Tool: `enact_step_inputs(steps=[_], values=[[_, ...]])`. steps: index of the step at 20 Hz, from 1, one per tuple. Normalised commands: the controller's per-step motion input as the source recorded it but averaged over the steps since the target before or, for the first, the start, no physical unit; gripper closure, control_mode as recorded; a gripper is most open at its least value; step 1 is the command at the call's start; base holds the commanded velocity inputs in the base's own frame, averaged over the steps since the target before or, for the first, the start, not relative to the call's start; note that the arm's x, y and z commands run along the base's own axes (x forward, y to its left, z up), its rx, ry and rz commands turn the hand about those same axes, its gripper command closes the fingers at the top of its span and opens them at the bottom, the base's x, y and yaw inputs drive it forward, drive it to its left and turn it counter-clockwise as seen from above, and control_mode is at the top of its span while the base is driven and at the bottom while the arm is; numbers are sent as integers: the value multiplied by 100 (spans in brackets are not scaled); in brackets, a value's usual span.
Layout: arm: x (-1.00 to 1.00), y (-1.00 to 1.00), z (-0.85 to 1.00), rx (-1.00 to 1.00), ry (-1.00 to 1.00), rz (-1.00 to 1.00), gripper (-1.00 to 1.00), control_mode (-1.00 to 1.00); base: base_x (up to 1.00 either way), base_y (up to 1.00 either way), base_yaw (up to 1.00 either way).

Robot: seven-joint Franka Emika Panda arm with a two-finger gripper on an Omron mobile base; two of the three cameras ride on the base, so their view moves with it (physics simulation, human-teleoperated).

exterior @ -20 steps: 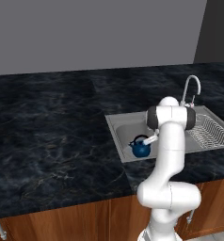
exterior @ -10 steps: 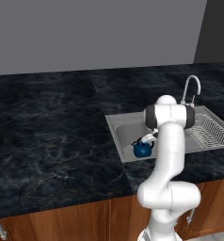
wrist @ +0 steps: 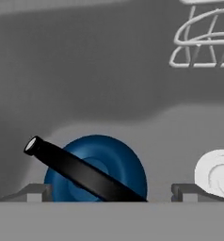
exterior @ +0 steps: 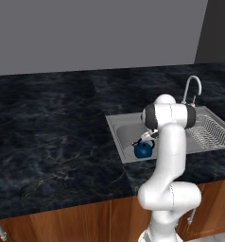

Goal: Open the cabinet, pick the kettle from the cabinet, and place it in the sink.

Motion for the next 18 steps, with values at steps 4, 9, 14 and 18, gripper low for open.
enact_step_inputs(steps=[4,9,14,18], values=[[-10,0,27,-11,0,-7,-100,-100,0,0,0],[-24,0,26,-19,-1,-5,-100,-100,0,0,0],[-24,0,31,-9,-1,-11,-100,-100,0,0,0],[-10,0,41,-2,0,-14,-100,-100,0,0,0]])
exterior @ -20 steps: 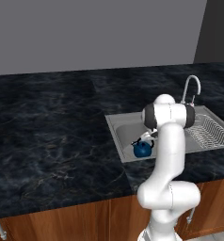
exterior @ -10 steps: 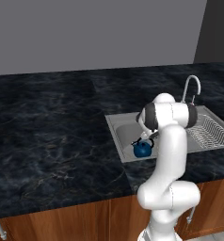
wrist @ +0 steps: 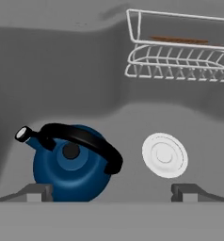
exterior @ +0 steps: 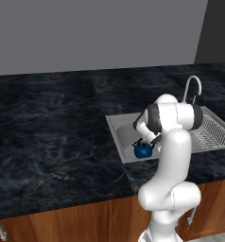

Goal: Open the cabinet, pick the kettle from the cabinet, and place it in the sink.

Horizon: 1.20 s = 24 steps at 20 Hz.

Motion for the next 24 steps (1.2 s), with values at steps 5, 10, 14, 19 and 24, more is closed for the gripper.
enact_step_inputs(steps=[5,10,14,19,24], values=[[0,0,50,-1,1,-17,-100,-100,0,0,0],[-2,0,46,0,11,-16,-100,-100,0,0,0],[-1,0,55,0,14,-13,-100,-100,0,0,0],[5,6,64,0,13,-8,-100,-100,0,0,0],[9,9,69,1,10,-3,-100,-100,0,0,0]])
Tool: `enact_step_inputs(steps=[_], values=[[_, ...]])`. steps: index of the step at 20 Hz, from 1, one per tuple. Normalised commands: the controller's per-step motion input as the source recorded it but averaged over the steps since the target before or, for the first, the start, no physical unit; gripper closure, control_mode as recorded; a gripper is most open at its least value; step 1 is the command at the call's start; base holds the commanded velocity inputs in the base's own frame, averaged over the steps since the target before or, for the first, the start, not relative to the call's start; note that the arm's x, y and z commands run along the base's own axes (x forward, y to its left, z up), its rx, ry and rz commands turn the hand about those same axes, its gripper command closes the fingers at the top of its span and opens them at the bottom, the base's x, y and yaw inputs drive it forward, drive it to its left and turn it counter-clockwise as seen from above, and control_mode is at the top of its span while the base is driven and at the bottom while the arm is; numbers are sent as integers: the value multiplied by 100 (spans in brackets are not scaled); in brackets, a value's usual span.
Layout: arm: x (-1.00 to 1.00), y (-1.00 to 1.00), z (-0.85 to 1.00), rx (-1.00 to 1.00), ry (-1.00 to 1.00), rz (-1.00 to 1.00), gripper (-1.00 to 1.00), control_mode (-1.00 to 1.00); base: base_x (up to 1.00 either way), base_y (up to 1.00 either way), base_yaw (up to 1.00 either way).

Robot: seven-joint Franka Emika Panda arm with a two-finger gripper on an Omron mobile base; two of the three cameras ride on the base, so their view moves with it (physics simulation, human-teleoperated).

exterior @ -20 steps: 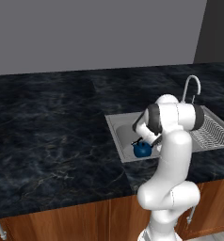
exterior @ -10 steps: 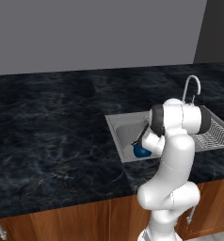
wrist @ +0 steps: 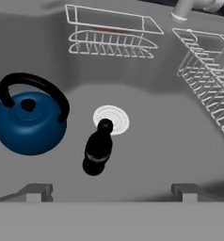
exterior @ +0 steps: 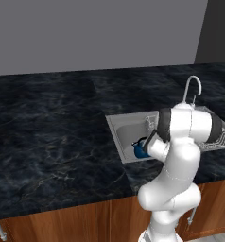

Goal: Open the cabinet, pick the kettle from the cabinet, and place it in the sink.

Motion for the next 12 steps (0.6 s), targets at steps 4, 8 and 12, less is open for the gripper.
enact_step_inputs(steps=[4,8,12], values=[[6,8,65,5,11,-4,-100,-100,0,0,0],[0,6,55,9,7,-1,-100,-100,0,0,0],[0,5,57,14,4,0,-100,-100,0,0,0]])
